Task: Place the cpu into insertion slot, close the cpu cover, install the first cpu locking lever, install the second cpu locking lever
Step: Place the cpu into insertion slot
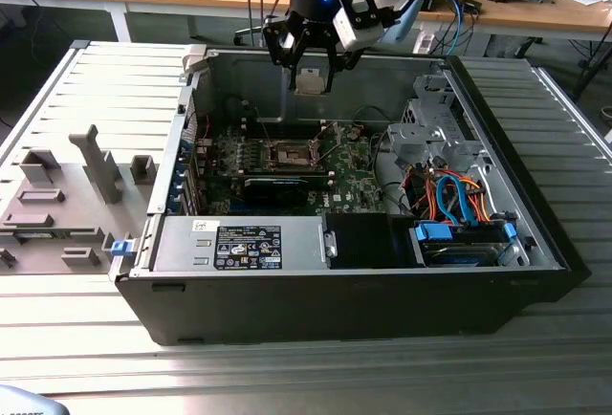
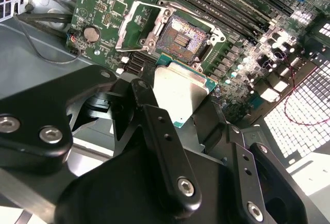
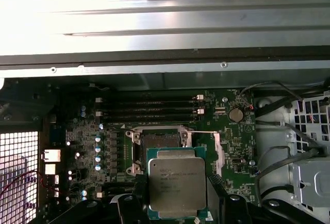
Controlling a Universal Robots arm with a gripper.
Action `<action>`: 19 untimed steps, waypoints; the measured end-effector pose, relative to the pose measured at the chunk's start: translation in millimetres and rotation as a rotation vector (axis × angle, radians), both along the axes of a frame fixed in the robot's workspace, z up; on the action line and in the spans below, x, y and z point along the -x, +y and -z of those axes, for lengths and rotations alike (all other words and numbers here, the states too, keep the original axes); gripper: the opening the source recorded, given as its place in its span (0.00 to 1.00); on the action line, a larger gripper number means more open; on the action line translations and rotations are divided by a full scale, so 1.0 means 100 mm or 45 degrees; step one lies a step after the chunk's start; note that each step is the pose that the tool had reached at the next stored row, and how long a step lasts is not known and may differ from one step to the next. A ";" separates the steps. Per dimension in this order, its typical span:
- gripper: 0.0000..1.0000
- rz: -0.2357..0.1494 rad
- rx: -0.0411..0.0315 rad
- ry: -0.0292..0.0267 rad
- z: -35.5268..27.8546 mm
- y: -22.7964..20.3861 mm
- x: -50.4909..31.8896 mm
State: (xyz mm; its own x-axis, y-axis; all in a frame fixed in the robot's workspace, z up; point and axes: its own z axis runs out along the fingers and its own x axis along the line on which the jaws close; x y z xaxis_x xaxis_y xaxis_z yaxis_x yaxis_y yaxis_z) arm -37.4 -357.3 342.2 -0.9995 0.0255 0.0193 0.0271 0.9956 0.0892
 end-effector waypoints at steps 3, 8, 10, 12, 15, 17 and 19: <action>0.55 0.008 0.0000 0.0000 0.001 0.000 0.000; 0.55 0.017 -0.0001 -0.0001 0.003 0.000 0.000; 0.55 0.021 0.0000 0.0000 0.003 0.000 0.000; 0.55 0.026 0.0000 0.0001 0.003 0.000 0.000; 0.55 0.031 0.0000 0.0000 0.004 0.000 0.000; 0.55 0.035 -0.0001 0.0000 0.005 0.000 0.000; 0.55 0.038 -0.0001 0.0000 0.006 0.000 0.000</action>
State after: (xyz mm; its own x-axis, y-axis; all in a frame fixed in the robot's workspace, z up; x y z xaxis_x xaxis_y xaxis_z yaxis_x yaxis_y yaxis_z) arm -37.4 -357.3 341.6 -0.9983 0.0550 0.0193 0.0565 0.9944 0.0893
